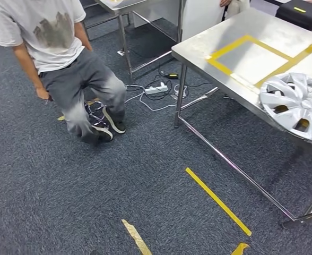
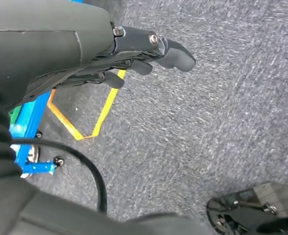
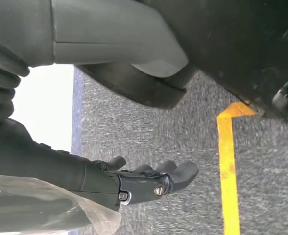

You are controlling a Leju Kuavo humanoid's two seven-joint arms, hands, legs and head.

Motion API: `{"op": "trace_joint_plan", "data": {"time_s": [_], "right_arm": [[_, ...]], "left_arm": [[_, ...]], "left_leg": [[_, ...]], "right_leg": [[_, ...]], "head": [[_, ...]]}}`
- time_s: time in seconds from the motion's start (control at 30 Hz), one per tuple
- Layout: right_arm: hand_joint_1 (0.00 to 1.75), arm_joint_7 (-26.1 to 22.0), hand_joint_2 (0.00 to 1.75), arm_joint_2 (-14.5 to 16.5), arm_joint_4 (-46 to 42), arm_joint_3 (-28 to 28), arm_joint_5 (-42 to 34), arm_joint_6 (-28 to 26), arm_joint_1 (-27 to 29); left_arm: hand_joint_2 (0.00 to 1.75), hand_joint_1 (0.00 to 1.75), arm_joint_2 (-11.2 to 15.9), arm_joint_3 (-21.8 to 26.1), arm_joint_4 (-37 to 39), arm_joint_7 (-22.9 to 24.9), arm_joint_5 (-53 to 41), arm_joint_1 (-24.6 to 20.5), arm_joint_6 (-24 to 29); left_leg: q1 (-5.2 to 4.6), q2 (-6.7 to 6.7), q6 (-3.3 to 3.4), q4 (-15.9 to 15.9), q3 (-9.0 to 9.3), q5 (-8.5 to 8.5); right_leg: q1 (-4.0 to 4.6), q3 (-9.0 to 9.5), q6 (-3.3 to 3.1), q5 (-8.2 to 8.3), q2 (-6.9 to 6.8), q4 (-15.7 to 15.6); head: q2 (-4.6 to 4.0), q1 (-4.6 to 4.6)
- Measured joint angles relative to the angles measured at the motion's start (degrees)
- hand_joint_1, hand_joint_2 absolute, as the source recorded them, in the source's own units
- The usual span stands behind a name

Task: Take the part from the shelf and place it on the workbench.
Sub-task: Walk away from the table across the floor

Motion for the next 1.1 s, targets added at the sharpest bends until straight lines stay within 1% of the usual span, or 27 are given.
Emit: {"op": "trace_joint_plan", "data": {"time_s": [0.03, 0.07, 0.13, 0.17, 0.2, 0.23, 0.27, 0.3, 0.33, 0.4, 0.43, 0.47, 0.5, 0.53, 0.57, 0.63, 0.7, 0.73, 0.77, 0.8, 0.83, 0.9, 0.93, 0.97, 1.0, 1.07, 1.1], "right_arm": [[0.0, 0.0, 0.0, 0.0, 0.0, 0.0, 0.1, 0.0, 0.0], [0.0, -0.1, 0.0, 0.0, 0.0, 0.0, 0.1, 0.1, -0.1], [0.0, -0.3, 0.0, 0.0, 0.0, 0.0, 0.2, 0.2, -0.1], [0.0, -0.5, 0.0, 0.0, 0.0, 0.0, 0.2, 0.3, -0.1], [0.0, -0.7, 0.0, 0.0, 0.0, 0.0, 0.1, 0.4, -0.1], [0.0, -1.0, 0.0, 0.0, 0.0, 0.0, 0.1, 0.5, -0.1], [0.0, -1.2, 0.0, 0.0, 0.0, 0.0, 0.0, 0.7, -0.1], [0.0, -1.5, 0.0, 0.0, 0.0, 0.0, 0.0, 0.9, -0.2], [0.0, -1.8, 0.0, 0.0, 0.0, 0.0, 0.0, 1.1, -0.2], [0.0, -2.4, 0.0, 0.0, 0.0, 0.0, 0.0, 1.5, -0.1], [0.0, -2.6, 0.0, 0.0, 0.1, 0.0, 0.0, 1.6, 0.0], [0.0, -2.8, 0.0, 0.0, 0.1, 0.0, 0.1, 1.7, 0.0], [0.0, -2.9, 0.0, 0.0, 0.1, 0.0, 0.1, 1.7, 0.0], [0.0, -3.0, 0.0, 0.0, 0.2, 0.0, 0.1, 1.8, -0.1], [0.0, -3.0, 0.0, 0.1, 0.2, 0.0, 0.1, 1.8, -0.1], [0.0, -3.4, 0.0, 0.1, 0.2, 0.1, 0.3, 1.8, -0.1], [0.0, -3.9, 0.0, 0.1, 0.2, 0.1, 0.6, 1.9, 0.1], [0.0, -4.1, 0.0, 0.1, 0.2, 0.1, 0.7, 2.0, 0.2], [0.0, -4.2, 0.0, 0.1, 0.2, 0.1, 0.8, 2.1, 0.3], [0.0, -4.2, 0.0, 0.1, 0.2, 0.1, 1.0, 2.2, 0.3], [0.0, -4.0, 0.0, 0.1, 0.2, 0.2, 1.2, 2.3, 0.2], [0.0, -3.1, 0.0, 0.1, 0.2, 0.3, 1.7, 2.4, 0.0], [0.0, -2.7, 0.0, 0.1, 0.2, 0.4, 1.9, 2.4, 0.0], [0.0, -2.4, 0.0, 0.1, 0.2, 0.5, 2.0, 2.5, -0.1], [0.0, -2.3, 0.0, 0.1, 0.2, 0.6, 2.1, 2.5, -0.1], [0.0, -2.1, 0.0, 0.1, 0.2, 0.7, 2.2, 2.7, -0.4], [0.0, -2.1, 0.0, 0.1, 0.1, 0.7, 2.2, 2.9, -0.5]], "left_arm": [[1.75, 0.0, 0.0, 0.1, 0.0, 0.0, 0.0, 0.1, 0.0], [1.75, 0.0, 0.0, 0.2, 0.0, 0.0, 0.1, 0.2, 0.0], [1.75, 0.0, 0.0, 0.3, 0.0, 0.1, 0.1, 0.3, 0.0], [1.75, 0.0, -0.1, 0.4, 0.0, 0.1, 0.1, 0.2, -0.1], [1.31, 0.0, -0.1, 0.4, 0.0, 0.2, 0.1, 0.1, -0.2], [0.87, 0.0, -0.1, 0.4, 0.0, 0.3, 0.1, 0.1, -0.3], [0.44, 0.0, -0.1, 0.4, 0.0, 0.5, 0.1, 0.1, -0.4], [0.0, 0.0, -0.1, 0.4, 0.0, 0.8, 0.1, 0.1, -0.6], [0.0, 0.0, -0.1, 0.4, 0.0, 0.9, 0.0, 0.2, -0.7], [0.0, 0.0, -0.1, 0.4, 0.0, 1.1, -0.1, 0.1, -1.1], [0.0, 0.0, -0.1, 0.4, 0.0, 1.1, -0.1, 0.0, -1.2], [0.0, 0.0, -0.1, 0.4, 0.0, 1.1, -0.2, 0.0, -1.3], [0.0, 0.0, -0.1, 0.4, 0.0, 1.1, -0.2, 0.0, -1.4], [0.0, 0.0, 0.0, 0.4, 0.0, 1.1, -0.3, 0.1, -1.4], [0.0, 0.0, 0.0, 0.4, 0.0, 1.1, -0.3, 0.2, -1.4], [0.0, 0.0, 0.2, 0.4, 0.0, 1.1, -0.4, 0.3, -1.4], [0.0, 0.0, 0.3, 0.4, 0.0, 1.0, -0.5, 0.1, -1.4], [0.0, 0.0, 0.3, 0.4, 0.0, 0.9, -0.5, 0.0, -1.4], [0.0, 0.0, 0.3, 0.4, 0.0, 0.8, -0.5, 0.0, -1.3], [0.0, 0.0, 0.3, 0.4, 0.0, 0.7, -0.5, 0.1, -1.2], [0.0, 0.0, 0.3, 0.4, 0.0, 0.6, -0.5, 0.1, -1.1], [0.0, 0.0, 0.3, 0.4, 0.0, 0.5, -0.6, 0.1, -0.9], [0.0, 0.0, 0.4, 0.4, 0.0, 0.5, -0.6, 0.0, -0.7], [0.0, 0.0, 0.4, 0.4, 0.0, 0.5, -0.7, -0.2, -0.7], [0.0, 0.0, 0.4, 0.4, 0.0, 0.5, -0.7, -0.2, -0.6], [0.0, 0.0, 0.4, 0.3, 0.0, 0.7, -0.9, -0.1, -0.8], [0.0, 0.0, 0.4, 0.3, 0.0, 0.9, -1.0, 0.0, -0.9]], "left_leg": [[0.02, -0.61, 0.37, 0.0, -0.13, 0.08], [0.05, -1.24, 0.69, -0.2, -0.15, 0.17], [0.2, -2.46, 1.42, -0.4, -0.12, 0.38], [0.19, -3.08, 1.71, -0.4, -0.19, 0.44], [0.1, -3.77, 1.94, -0.4, -0.26, 0.46], [-0.03, -4.53, 2.06, -0.4, -0.29, 0.48], [-0.16, -5.35, 2.13, -0.4, -0.26, 0.49], [-0.26, -6.24, 2.13, -0.4, -0.18, 0.5], [-0.32, -7.16, 2.13, -0.3, -0.08, 0.49], [-0.36, -8.93, 2.02, 0.0, -0.13, 0.45], [-0.32, -9.71, 1.87, 0.2, -0.39, 0.48], [-0.21, -10.42, 1.61, 0.3, -0.74, 0.57], [-0.09, -11.08, 1.25, 0.3, -1.06, 0.75], [0.02, -11.78, 0.87, 0.3, -1.3, 0.95], [0.02, -11.72, 0.53, 0.4, -1.44, 0.88], [-0.16, -9.22, -0.06, 3.2, -2.62, -0.89], [-0.02, -5.83, -0.59, 10.2, -5.8, -4.48], [0.14, -5.1, -0.81, 13.8, -7.46, -5.86], [0.29, -4.75, -0.95, 15.9, -8.45, -6.33], [0.4, -4.56, -1.02, 16.0, -8.43, -5.72], [0.46, -4.27, -1.0, 13.7, -7.18, -4.02], [0.15, -2.22, -0.61, 5.6, -2.94, -0.47], [-0.11, -1.17, -0.23, 2.3, -1.31, 0.47], [-0.4, -0.44, 0.12, 0.6, -0.51, 0.66], [-0.67, -0.39, 0.45, 0.3, -0.45, 0.36], [-0.62, -1.53, 1.14, -0.1, -0.5, 0.57], [-0.48, -2.08, 1.53, -0.4, -0.38, 0.71]], "right_leg": [[-0.07, 0.18, 0.33, -0.15, -0.4, 0.0], [-0.19, 0.1, 0.66, -0.62, 0.31, 0.3], [-0.45, -1.56, 1.07, -3.18, 3.58, 4.0], [-0.49, -3.35, 1.06, -5.12, 5.48, 7.7], [-0.44, -5.37, 0.94, -6.93, 6.41, 11.9], [-0.37, -7.19, 0.8, -8.03, 6.76, 15.4], [-0.31, -8.26, 0.62, -8.04, 6.9, 17.2], [-0.27, -8.23, 0.42, -6.79, 7.02, 16.6], [-0.26, -7.15, 0.2, -4.6, 7.39, 13.8], [-0.37, -3.98, -0.22, -0.54, 9.91, 6.0], [-0.44, -2.7, -0.34, 0.32, 11.21, 3.3], [-0.44, -2.06, -0.43, 0.45, 12.17, 1.8], [-0.4, -1.81, -0.52, 0.27, 12.36, 1.5], [-0.38, -1.57, -0.7, 0.32, 11.76, 1.2], [-0.41, -1.44, -0.96, 0.49, 11.03, 1.0], [-0.56, -0.96, -1.46, 0.73, 9.27, 0.4], [-0.42, -0.66, -1.73, 0.6, 7.25, 0.3], [-0.32, -0.62, -1.79, 0.49, 6.22, 0.3], [-0.25, -0.56, -1.81, 0.38, 5.29, 0.3], [-0.22, -0.49, -1.79, 0.28, 4.49, 0.3], [-0.21, -0.34, -1.74, 0.14, 3.73, 0.3], [-0.1, 0.03, -1.47, -0.22, 2.37, 0.3], [0.01, 0.21, -1.22, -0.42, 1.75, 0.3], [0.12, 0.29, -0.94, -0.59, 1.19, 0.3], [0.22, 0.36, -0.66, -0.7, 0.67, 0.3], [0.13, 0.61, -0.07, -1.01, 0.13, 0.3], [0.03, 0.44, 0.19, -1.61, 1.1, 0.9]], "head": [[0.0, 0.01], [0.0, 0.05], [0.01, 0.24], [0.01, 0.39], [0.01, 0.44], [0.0, 0.45], [0.0, 0.45], [0.0, 0.44], [0.0, 0.43], [0.0, 0.42], [0.0, 0.41], [0.0, 0.37], [0.0, 0.33], [0.0, 0.33], [0.0, 0.29], [0.0, 0.0], [0.0, -0.25], [0.0, -0.26], [0.0, -0.25], [0.0, -0.26], [0.0, -0.26], [0.0, -0.26], [0.0, -0.27], [0.0, -0.26], [0.0, -0.25], [0.01, -0.25], [0.01, -0.18]]}}
